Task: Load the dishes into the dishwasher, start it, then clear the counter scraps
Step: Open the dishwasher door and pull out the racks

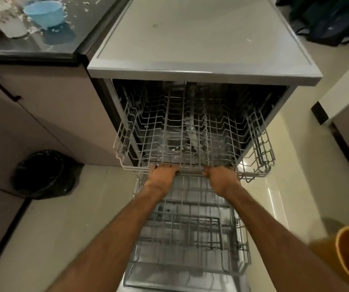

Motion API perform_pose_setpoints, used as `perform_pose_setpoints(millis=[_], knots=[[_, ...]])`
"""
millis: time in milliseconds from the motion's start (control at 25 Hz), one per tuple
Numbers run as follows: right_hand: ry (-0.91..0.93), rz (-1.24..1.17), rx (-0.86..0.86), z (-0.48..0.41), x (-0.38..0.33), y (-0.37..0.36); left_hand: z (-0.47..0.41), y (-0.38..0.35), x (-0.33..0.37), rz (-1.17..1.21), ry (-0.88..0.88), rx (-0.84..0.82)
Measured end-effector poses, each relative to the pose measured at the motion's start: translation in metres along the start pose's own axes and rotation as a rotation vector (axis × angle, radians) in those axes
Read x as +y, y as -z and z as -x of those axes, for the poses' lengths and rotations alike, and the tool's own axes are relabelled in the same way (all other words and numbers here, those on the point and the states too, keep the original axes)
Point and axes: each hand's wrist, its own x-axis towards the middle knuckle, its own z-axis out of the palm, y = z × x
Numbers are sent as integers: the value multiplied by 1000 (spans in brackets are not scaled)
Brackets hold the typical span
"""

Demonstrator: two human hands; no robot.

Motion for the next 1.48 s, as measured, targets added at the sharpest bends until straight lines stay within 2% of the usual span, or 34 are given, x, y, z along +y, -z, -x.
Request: perform_pose_setpoints(millis=[200,320,520,760,960,1200,1480], knots=[[25,28,-22,12,-1,-3,6,-2,3,-14,-19,-89],[77,10,-43,10,7,-5,2,-7,-6,-29,-63,-79],[-24,-17,-87,9,39,-15,-5,-7,-17,1,-76,-157],[47,54,-62,5,38,-7,0,-3,-16,33,-74,-132],[86,65,-109,37,37,-15,35,-12,-11,97,-87,-150],[72,21,-103,56,35,-16,54,-13,-3,40,-82,-67],[69,-29,-187,123,13,-70,122,-59,-3,-15,-84,-188]])
